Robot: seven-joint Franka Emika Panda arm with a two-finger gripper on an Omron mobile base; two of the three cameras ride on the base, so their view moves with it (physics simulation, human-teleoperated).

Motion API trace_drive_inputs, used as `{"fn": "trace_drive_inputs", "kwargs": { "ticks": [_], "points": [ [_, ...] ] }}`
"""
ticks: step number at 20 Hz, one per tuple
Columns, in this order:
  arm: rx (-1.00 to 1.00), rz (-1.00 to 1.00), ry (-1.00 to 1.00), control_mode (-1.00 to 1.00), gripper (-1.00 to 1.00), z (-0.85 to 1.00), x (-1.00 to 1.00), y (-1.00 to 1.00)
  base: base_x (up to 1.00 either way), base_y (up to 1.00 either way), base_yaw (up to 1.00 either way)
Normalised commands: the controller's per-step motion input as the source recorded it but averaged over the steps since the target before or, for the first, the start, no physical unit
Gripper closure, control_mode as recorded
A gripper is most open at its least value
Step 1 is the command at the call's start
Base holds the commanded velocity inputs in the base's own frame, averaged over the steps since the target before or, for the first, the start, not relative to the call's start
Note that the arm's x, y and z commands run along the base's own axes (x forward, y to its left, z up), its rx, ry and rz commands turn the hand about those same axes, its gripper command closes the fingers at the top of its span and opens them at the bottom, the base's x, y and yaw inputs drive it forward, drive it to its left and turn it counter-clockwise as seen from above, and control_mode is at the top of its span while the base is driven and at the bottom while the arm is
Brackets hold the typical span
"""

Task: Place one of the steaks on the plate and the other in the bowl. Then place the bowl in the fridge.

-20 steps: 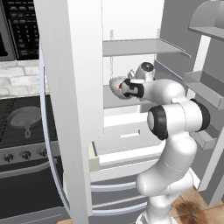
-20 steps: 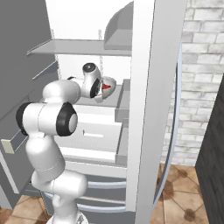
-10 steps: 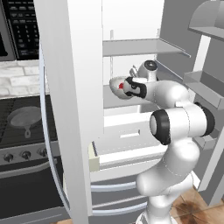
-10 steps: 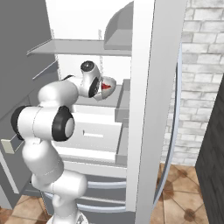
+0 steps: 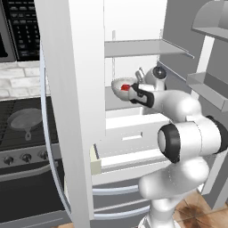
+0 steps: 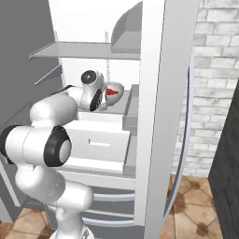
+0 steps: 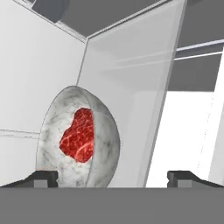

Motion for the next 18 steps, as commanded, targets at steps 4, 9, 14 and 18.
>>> {"fn": "trace_drive_inputs", "kwargs": {
  "ticks": [4,9,14,18],
  "points": [
    [0.0,0.0,-0.22,-1.0,-1.0,0.36,-0.64,0.0,0.0,0.0,0.0],
    [0.0,0.0,-0.03,-1.0,-1.0,0.13,-0.78,0.0,0.0,0.0,0.0],
    [0.0,0.0,0.0,-1.0,-1.0,0.44,-0.76,0.0,0.0,0.0,0.0],
    [0.0,0.0,0.1,-1.0,-1.0,0.53,-0.54,0.0,0.0,0.0,0.0]
  ]
}}
